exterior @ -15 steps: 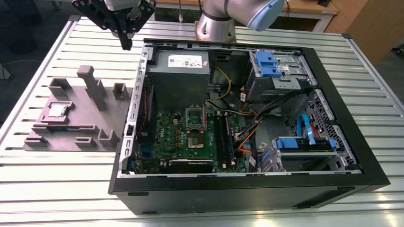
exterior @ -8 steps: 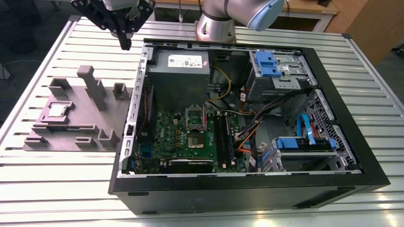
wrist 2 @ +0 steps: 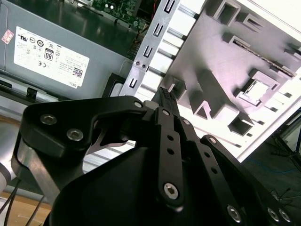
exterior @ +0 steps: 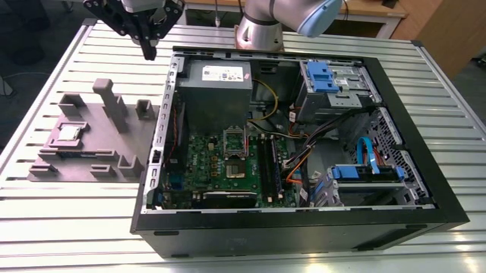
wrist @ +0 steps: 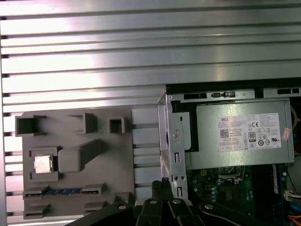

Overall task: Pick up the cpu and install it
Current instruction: 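Reach for the cpu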

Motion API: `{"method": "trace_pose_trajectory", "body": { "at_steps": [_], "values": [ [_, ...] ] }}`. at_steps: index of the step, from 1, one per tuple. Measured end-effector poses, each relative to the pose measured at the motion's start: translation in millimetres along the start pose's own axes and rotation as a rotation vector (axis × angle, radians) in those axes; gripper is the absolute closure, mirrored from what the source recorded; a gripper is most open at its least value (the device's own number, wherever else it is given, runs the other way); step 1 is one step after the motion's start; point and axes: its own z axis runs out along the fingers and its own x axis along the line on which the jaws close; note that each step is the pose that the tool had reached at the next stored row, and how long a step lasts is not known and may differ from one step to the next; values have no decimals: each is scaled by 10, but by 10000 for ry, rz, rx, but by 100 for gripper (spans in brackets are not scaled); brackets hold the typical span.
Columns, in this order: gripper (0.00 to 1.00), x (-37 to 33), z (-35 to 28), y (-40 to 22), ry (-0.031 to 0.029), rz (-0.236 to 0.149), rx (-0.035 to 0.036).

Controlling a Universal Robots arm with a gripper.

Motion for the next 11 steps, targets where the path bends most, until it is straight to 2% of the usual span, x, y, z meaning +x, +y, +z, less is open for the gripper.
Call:
{"method": "trace_pose_trajectory", "body": {
  "at_steps": [11],
  "values": [
    [90, 54, -1, -4, 0, 0, 0]
  ]
}}
